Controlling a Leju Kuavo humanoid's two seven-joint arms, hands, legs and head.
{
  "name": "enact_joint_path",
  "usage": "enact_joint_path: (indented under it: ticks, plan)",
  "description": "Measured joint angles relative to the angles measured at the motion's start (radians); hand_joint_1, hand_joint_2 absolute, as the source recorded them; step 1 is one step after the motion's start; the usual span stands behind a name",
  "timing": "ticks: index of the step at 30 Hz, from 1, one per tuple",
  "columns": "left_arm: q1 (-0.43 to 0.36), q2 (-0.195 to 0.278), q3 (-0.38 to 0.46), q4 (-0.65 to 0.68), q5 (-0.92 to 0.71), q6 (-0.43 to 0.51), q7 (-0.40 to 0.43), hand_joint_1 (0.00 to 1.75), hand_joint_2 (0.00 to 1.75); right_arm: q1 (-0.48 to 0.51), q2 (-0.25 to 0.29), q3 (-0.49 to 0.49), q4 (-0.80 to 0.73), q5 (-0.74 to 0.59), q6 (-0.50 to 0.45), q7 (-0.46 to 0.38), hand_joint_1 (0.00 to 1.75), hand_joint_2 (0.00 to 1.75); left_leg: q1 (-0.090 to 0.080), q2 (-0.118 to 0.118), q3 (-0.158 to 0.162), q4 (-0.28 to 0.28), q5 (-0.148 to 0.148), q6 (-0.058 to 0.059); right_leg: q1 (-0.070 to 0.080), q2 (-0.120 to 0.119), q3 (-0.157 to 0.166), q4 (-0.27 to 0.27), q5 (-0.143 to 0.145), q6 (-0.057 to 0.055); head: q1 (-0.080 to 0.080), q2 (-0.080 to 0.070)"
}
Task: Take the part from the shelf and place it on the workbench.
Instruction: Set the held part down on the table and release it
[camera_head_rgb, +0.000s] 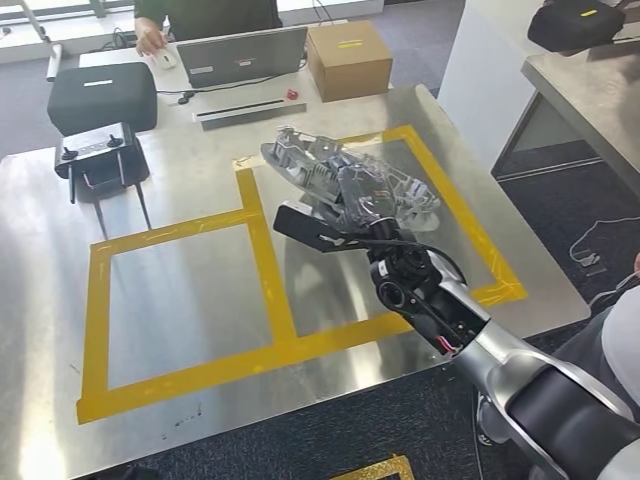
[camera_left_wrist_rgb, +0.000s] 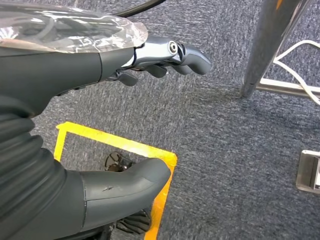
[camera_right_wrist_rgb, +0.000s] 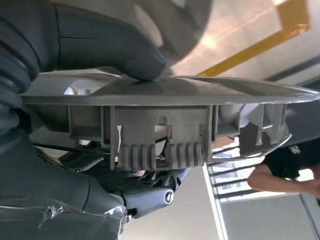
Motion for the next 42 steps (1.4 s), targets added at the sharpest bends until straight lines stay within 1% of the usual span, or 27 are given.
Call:
enact_joint_path:
  ticks: [6, 12, 18, 28, 32, 35, 37, 42]
  plan:
    - [-0.001, 0.0, -0.018, 0.0, 0.01, -0.003, 0.008, 0.0, 1.75, -0.018, -0.046, -0.009, 0.126, 0.018, 0.052, 0.032, 1.75, 1.75, 0.0, -0.001, 0.0, 0.0, 0.0, 0.0, 0.0, -0.001, 0.0, 0.0, 0.0, 0.0, 0.0, 0.0]
    - [-0.002, 0.001, -0.033, 0.0, 0.015, -0.003, 0.011, 0.0, 1.75, -0.018, -0.075, -0.019, 0.214, 0.017, 0.063, 0.038, 1.75, 1.75, 0.0, 0.0, 0.001, 0.0, 0.0, 0.0, 0.0, 0.0, 0.001, 0.0, 0.0, 0.0, 0.0, 0.0]
    - [-0.003, 0.001, -0.04, 0.0, 0.019, -0.004, 0.012, 0.0, 1.75, -0.018, -0.084, -0.022, 0.252, 0.017, 0.074, 0.042, 1.75, 1.75, 0.0, 0.0, 0.001, 0.0, 0.0, 0.0, 0.0, 0.0, 0.001, 0.0, 0.0, 0.0, 0.0, 0.0]
    - [-0.003, 0.004, -0.052, 0.0, 0.064, -0.011, 0.004, 0.0, 1.75, 0.003, -0.09, -0.019, 0.319, -0.005, 0.182, 0.036, 1.75, 1.75, 0.0, 0.0, 0.002, -0.001, 0.0, 0.0, 0.0, 0.0, 0.001, 0.0, 0.0, 0.0, 0.0, 0.0]
    - [-0.002, 0.006, -0.056, 0.0, 0.085, -0.006, -0.011, 0.0, 1.75, 0.012, -0.09, -0.015, 0.347, -0.027, 0.183, 0.033, 1.75, 1.75, 0.0, 0.0, 0.002, -0.001, 0.0, 0.0, 0.0, 0.0, 0.002, 0.0, 0.0, 0.0, 0.0, 0.0]
    - [0.001, 0.008, -0.056, 0.0, 0.109, -0.002, -0.028, 0.0, 1.75, 0.025, -0.089, -0.012, 0.351, -0.056, 0.146, 0.013, 1.75, 1.75, 0.0, -0.001, 0.002, -0.001, 0.0, 0.0, 0.0, -0.001, 0.003, 0.0, 0.0, 0.0, 0.0, 0.0]
    - [0.005, 0.01, -0.056, 0.0, 0.127, 0.0, -0.038, 0.0, 1.75, 0.045, -0.084, -0.007, 0.326, -0.074, 0.13, 0.007, 1.75, 1.75, 0.0, -0.001, 0.003, -0.001, 0.0, 0.0, 0.0, -0.001, 0.004, 0.0, -0.001, 0.0, 0.0, 0.0]
    - [0.011, 0.016, -0.058, 0.0, 0.158, 0.011, -0.043, 0.0, 1.75, 0.095, -0.058, 0.027, 0.177, -0.065, 0.131, 0.038, 1.75, 1.75, 0.0, -0.001, 0.004, -0.002, 0.0, -0.001, 0.0, -0.001, 0.004, 0.0, -0.001, 0.0, 0.0, 0.0]
